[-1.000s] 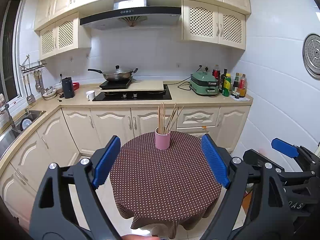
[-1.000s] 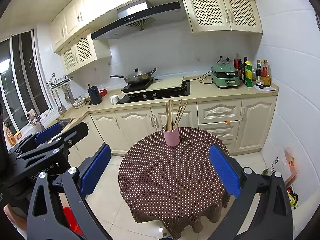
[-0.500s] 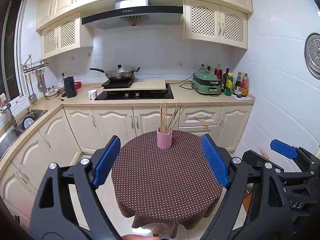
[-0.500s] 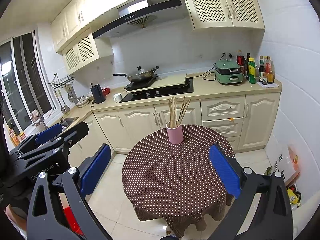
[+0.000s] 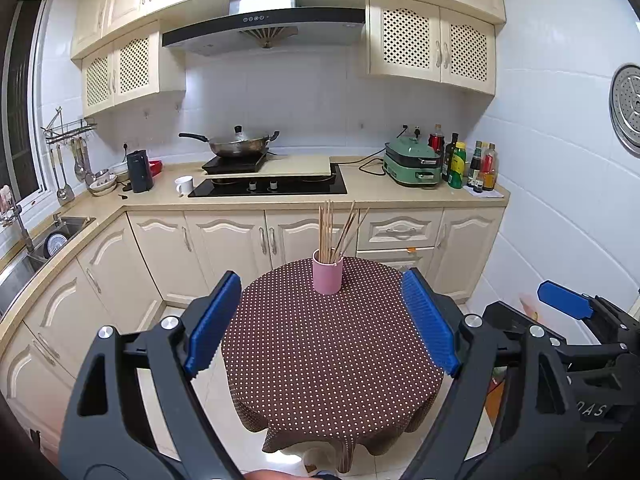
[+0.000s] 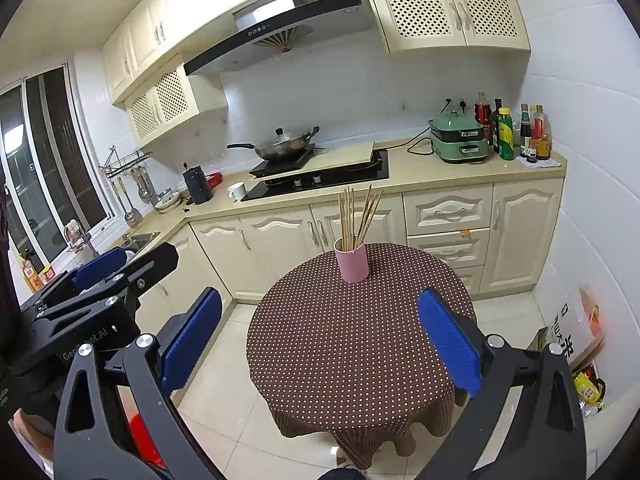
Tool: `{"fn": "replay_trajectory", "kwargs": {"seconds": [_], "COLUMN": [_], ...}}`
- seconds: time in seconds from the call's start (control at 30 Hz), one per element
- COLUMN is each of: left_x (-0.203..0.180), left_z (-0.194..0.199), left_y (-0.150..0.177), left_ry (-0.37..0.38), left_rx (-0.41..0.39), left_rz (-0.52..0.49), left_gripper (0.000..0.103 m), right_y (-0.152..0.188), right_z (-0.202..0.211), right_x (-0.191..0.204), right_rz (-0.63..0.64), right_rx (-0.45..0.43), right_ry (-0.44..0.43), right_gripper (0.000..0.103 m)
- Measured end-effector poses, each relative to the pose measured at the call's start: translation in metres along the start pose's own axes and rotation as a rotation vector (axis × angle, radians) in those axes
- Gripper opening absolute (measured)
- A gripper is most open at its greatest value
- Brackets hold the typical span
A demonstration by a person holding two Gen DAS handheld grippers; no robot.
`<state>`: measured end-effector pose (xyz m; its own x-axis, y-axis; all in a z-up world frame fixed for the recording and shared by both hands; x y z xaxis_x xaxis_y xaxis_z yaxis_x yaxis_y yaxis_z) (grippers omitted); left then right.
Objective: Organize utensils
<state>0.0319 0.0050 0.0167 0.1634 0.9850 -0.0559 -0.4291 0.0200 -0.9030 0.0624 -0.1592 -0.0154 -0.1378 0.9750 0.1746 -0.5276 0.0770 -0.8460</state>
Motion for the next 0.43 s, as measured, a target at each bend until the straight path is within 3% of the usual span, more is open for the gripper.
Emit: {"fn": "replay_trajectory", "kwargs": {"seconds": [0.43], "left_x": [0.003], "left_z": [-0.013], "left_y": [0.002], "left_ry": [0.001], "left_rx": [0.036], "left_rz": [0.022], "left_gripper": [0.082], "right_y": [0.004], "right_z": [-0.007], "right_x": [-0.001], "right_rz": [-0.011], "right_rx": [0.029], "right_ry": [0.003], "right_gripper": [0.095]}}
Point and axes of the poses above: each gripper's, at about its wrist camera, not at the fingertips, and z roughly against the way its jaws point, x to its left, y to its underside, the point moved 9 cm from there along -z, roughly the way its jaws point, and after that the axes turned 8 degrees about y, right-handed, at the moved point
